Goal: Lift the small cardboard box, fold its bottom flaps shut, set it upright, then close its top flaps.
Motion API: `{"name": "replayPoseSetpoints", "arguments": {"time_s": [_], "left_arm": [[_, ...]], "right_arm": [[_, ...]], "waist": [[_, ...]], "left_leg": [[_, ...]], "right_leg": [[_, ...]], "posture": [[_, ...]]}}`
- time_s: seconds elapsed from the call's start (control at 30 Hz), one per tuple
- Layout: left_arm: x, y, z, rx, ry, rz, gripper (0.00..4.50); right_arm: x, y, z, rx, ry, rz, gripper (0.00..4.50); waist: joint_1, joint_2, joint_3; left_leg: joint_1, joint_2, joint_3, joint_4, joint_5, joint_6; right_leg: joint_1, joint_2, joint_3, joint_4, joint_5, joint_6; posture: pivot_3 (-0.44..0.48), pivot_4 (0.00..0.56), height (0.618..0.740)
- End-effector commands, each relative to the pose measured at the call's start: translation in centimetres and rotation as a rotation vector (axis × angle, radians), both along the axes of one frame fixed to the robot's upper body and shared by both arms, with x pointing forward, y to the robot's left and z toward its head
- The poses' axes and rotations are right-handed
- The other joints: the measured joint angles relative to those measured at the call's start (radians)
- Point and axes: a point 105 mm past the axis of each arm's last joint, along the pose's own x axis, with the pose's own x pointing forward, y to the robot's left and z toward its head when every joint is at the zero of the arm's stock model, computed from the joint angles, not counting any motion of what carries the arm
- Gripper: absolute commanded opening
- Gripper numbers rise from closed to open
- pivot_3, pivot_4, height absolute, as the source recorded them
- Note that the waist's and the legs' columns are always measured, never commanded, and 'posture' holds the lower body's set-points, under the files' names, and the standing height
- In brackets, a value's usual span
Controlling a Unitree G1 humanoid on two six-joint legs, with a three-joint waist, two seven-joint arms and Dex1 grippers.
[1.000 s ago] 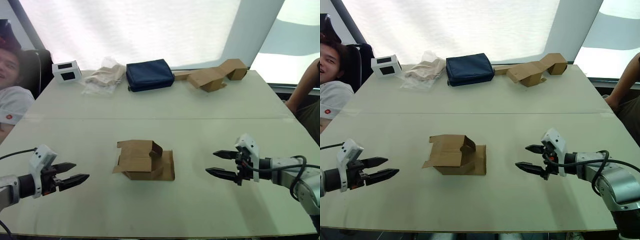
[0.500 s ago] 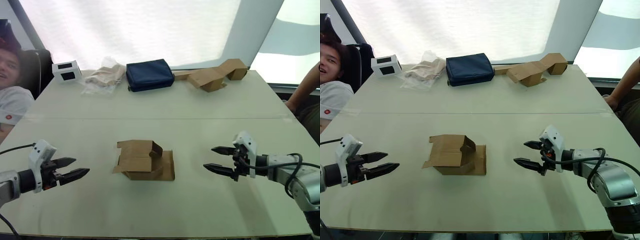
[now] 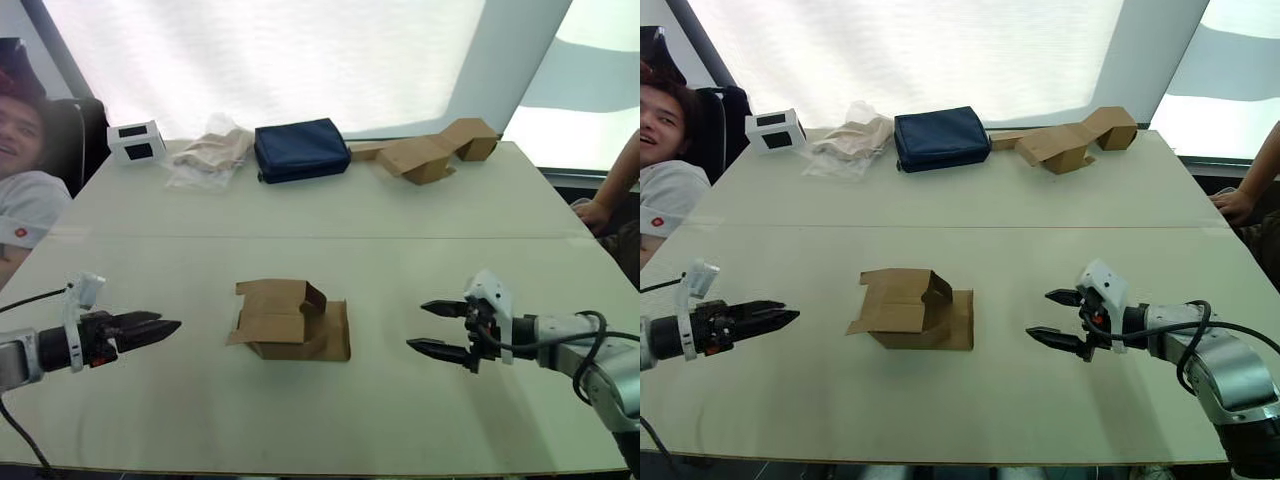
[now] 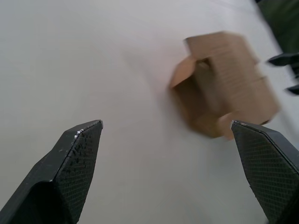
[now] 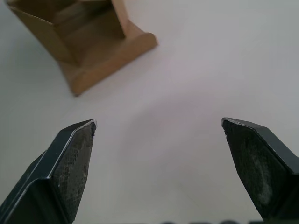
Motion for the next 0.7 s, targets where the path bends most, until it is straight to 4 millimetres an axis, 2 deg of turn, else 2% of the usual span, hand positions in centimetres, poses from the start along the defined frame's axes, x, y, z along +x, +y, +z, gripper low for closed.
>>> {"name": "replayPoseSetpoints", "arguments": {"time_s": [0.03, 0.13, 0.23, 0.43, 0.7], "left_arm": [[0.1, -1.2, 0.7, -0.132, 0.065, -0.051, 4.50], [0.7, -3.0, 0.3, -0.154, 0.103, -0.119, 4.50], [1.0, -4.4, -0.3, -0.164, 0.121, -0.173, 4.50], [2.0, -6.4, -1.9, -0.186, 0.152, -0.221, 4.50], [3.2, -7.5, -3.7, -0.208, 0.169, -0.278, 4.50]], "right_arm": [[-1.6, 3.3, 2.9, 0.050, -0.077, 0.123, 4.44], [-2.3, 5.2, 3.8, 0.056, -0.119, 0.163, 4.44], [-2.9, 6.1, 4.0, 0.054, -0.133, 0.178, 4.44], [-3.1, 6.7, 3.9, 0.034, -0.135, 0.181, 4.44], [-3.2, 6.9, 3.6, 0.019, -0.138, 0.175, 4.44]], "waist": [[-0.003, 0.000, 0.000], [0.002, 0.000, 0.000], [0.007, -0.001, 0.000], [0.004, -0.001, 0.000], [0.006, -0.001, 0.000]], "left_leg": [[0.000, 0.000, 0.000, 0.000, 0.000, 0.000], [0.000, 0.000, 0.000, 0.000, 0.000, 0.000], [0.000, -0.001, 0.000, 0.001, 0.000, 0.000], [0.000, -0.001, 0.000, 0.002, 0.000, 0.000], [0.000, -0.001, 0.000, 0.003, 0.000, 0.000]], "right_leg": [[0.000, 0.000, 0.000, 0.000, 0.000, 0.000], [0.000, 0.001, 0.000, 0.000, 0.000, 0.000], [0.000, 0.001, 0.000, 0.000, 0.000, 0.000], [0.000, 0.000, 0.000, 0.000, 0.000, 0.000], [0.000, 0.002, 0.000, 0.001, 0.000, 0.000]], "posture": [[0.000, 0.150, 0.740], [0.000, 0.150, 0.740], [0.000, 0.150, 0.740], [0.000, 0.150, 0.740], [0.000, 0.150, 0.740]]}}
